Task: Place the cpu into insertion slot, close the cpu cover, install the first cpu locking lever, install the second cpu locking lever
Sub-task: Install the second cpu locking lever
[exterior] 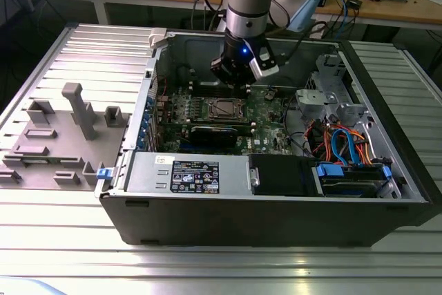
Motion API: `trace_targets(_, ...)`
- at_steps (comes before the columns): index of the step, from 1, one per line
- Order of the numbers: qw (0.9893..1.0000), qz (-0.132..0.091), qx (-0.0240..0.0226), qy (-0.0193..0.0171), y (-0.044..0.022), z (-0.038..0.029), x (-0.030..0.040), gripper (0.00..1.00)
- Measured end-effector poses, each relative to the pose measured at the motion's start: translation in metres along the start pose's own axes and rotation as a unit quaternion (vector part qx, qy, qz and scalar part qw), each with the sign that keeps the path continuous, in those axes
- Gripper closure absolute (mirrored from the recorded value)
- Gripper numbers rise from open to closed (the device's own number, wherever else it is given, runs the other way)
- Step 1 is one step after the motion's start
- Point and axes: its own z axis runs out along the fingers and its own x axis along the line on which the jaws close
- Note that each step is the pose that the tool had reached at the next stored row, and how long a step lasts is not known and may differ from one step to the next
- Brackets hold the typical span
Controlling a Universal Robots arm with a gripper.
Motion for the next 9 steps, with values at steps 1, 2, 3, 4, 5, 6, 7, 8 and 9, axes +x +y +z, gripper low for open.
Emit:
trace_targets(1,1.0,0.001,-0.0001,-0.0001,-0.0002,0.0001,0.0,0.89)
trace_targets(2,1.0,0.001,0.0,-0.0001,-0.0015,-0.0002,0.0001,0.89)
trace_targets(3,1.0,0.001,0.0,0.0,-0.003,-0.0003,0.0001,0.89)
trace_targets(4,1.0,0.001,0.0,0.0,-0.0045,-0.0004,0.0,0.89)
trace_targets(5,1.0,0.001,0.0,-0.0001,-0.007,-0.0005,0.0,0.89)
trace_targets(6,1.0,0.001,0.0,-0.0001,-0.0083,-0.0006,0.0,0.89)
trace_targets(7,1.0,0.001,0.0,-0.0001,-0.0089,-0.0006,0.0,0.89)
trace_targets(8,1.0,0.001,0.0,-0.0001,-0.009,-0.0006,0.0001,0.89)
trace_targets(9,1.0,0.001,0.0,-0.0001,-0.0091,-0.0006,0.0001,0.89)
